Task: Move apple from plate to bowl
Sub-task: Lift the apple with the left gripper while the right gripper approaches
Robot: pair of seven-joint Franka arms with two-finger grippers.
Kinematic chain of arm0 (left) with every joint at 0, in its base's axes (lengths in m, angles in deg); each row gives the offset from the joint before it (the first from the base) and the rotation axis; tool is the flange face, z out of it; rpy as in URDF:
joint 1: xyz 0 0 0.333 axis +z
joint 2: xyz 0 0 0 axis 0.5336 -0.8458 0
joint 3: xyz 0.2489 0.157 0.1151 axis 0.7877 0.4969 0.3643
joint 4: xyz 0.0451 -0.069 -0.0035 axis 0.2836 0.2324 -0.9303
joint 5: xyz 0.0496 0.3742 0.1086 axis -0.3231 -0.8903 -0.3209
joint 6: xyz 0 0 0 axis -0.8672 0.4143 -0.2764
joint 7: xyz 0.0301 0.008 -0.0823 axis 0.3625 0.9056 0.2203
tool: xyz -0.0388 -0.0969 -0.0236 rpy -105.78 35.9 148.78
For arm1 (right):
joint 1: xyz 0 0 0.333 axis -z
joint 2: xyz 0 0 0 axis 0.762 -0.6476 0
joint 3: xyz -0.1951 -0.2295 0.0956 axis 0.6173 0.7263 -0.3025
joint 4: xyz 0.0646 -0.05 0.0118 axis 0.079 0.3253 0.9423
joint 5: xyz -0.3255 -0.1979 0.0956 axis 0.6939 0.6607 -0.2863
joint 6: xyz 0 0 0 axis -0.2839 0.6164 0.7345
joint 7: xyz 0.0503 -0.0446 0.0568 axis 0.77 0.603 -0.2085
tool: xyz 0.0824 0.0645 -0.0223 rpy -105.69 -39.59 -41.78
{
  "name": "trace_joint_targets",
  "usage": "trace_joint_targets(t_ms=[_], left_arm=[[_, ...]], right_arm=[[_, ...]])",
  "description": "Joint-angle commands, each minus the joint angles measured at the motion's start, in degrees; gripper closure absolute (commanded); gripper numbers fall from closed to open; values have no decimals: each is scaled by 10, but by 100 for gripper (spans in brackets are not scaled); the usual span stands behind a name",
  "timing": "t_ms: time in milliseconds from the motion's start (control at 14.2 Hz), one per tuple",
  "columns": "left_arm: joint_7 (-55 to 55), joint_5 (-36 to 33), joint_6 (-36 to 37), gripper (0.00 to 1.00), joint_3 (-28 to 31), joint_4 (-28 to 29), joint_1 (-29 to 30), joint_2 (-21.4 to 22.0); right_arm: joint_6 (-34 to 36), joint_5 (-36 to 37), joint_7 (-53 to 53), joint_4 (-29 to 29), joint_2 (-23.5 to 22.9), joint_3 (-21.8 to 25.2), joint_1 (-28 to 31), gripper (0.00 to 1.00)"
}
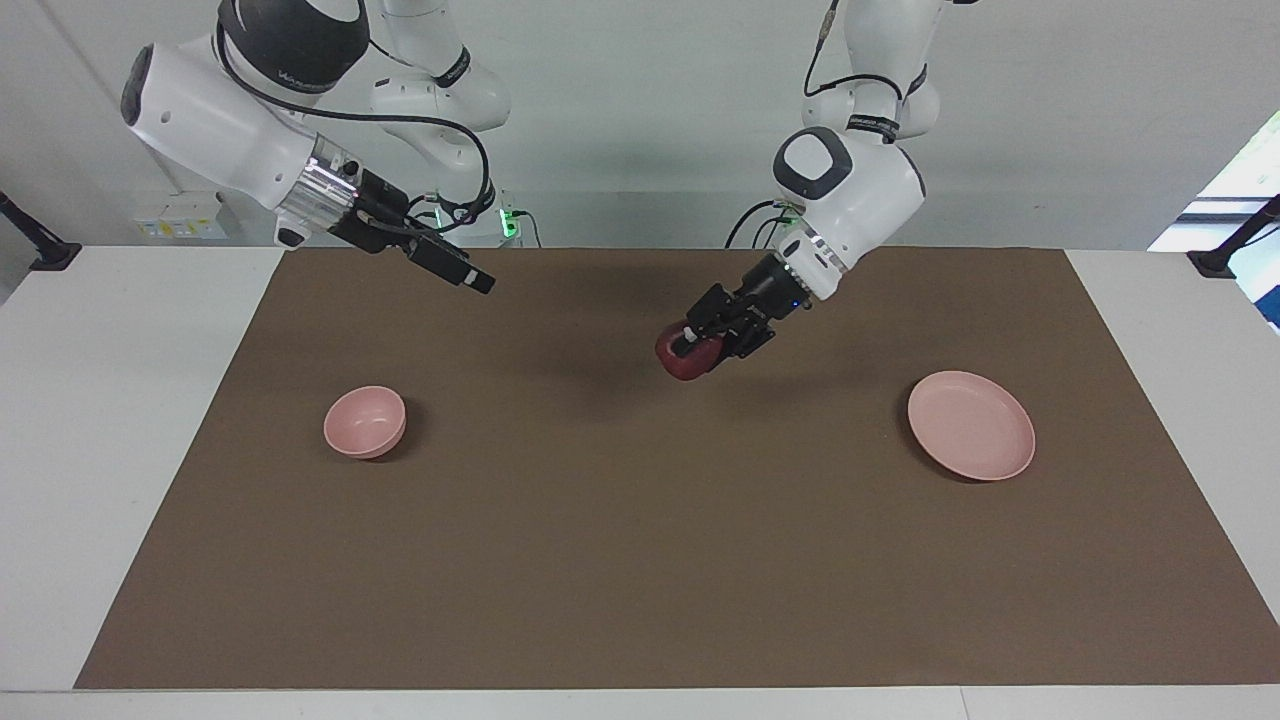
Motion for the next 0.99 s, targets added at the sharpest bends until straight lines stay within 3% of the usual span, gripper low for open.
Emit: trace_joint_targets(t_ms=[0,353,635,918], left_arm=[[6,46,-32,100,-37,-20,2,5],[6,71,-165,100,-115,-53,1,-4],[6,69,-169,100,-121,-65,1,-5],[6,66,-170,100,-121,-70,1,-6]], right_arm=[[-24,-48,54,-14,-28,-1,-11,0],[-66,-109,103,-37,-80,-1,-53,0],[-90,-118,120,-36,-82,-1,-74,0],[-62,-117,117,-28,-78,-1,-74,0]])
